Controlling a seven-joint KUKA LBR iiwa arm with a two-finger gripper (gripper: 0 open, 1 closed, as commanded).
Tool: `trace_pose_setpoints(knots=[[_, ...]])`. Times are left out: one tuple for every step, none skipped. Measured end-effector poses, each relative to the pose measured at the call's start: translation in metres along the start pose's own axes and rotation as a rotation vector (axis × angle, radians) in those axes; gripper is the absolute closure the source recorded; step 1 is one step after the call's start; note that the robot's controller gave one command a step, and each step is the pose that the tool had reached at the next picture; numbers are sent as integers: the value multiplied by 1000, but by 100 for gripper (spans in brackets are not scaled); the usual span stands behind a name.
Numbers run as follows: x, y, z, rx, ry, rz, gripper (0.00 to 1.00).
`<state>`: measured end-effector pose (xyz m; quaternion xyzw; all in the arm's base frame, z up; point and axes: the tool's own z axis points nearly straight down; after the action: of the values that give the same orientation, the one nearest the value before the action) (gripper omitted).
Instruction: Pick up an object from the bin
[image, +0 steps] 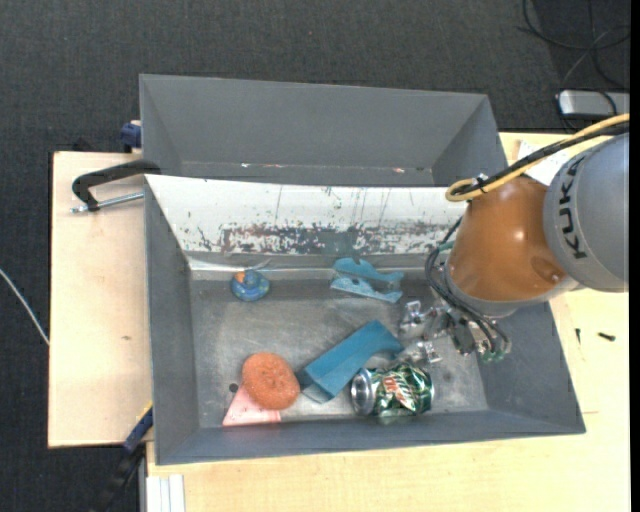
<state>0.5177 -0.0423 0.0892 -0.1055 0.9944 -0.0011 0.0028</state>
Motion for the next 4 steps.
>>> trace_pose_setpoints(knots=[[0,0,0,0,0,-1,100],[6,0,-46,-5,8,9,100],[-22,82,9,2,-18,-351,0],[-17,83,12,-3,-3,-350,100]])
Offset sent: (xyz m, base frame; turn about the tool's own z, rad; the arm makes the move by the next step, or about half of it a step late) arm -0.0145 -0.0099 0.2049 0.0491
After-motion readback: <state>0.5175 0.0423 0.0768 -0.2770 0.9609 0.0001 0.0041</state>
